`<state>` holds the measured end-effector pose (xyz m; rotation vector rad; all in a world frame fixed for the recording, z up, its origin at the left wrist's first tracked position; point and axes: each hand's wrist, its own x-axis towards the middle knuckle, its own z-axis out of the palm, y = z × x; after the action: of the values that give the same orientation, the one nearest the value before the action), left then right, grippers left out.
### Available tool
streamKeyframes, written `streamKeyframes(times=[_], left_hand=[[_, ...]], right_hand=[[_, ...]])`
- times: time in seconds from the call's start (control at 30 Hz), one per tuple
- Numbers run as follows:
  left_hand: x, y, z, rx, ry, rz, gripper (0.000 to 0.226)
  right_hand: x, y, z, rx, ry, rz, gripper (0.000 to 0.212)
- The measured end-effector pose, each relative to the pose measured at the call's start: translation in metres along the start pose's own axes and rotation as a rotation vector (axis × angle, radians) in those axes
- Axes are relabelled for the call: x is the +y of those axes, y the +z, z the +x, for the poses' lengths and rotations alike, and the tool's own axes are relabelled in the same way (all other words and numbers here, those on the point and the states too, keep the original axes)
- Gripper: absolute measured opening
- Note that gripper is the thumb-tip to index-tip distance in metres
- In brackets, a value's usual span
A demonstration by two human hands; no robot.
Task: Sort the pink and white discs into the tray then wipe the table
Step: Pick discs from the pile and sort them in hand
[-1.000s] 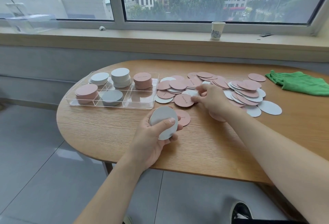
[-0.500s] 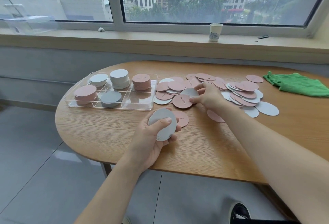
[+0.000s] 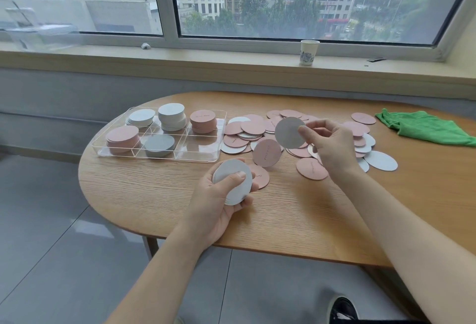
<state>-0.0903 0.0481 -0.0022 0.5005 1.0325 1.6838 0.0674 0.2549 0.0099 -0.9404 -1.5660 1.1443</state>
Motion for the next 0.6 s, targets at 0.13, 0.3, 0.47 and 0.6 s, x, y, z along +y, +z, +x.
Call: streamKeyframes(times=[0.13,0.3,0.47,0.6], left_hand=[[0.001,0.001,-0.001,-0.023,0.020,0.000,0.036],[0.000,0.001,-0.002,-0.072,0.053,0.040,0.051],[0.000,-0.001,-0.004,-0.072,0.060,0.025,0.039],[0.002,-0.006,-0.007,-0.044,0.058,-0.026,0.038]], right_hand=[[-0.015,0.007,-0.037,-0.274,0.037,0.143,0.012],[-0.020,0.032,-0.071,-0.501,-0.014,0.091,0.018],[-0.017,0.048,-0.072,-0.525,-0.058,0.047,0.017],[-0.014,0.053,-0.054,-0.464,-0.072,-0.051,0.012]])
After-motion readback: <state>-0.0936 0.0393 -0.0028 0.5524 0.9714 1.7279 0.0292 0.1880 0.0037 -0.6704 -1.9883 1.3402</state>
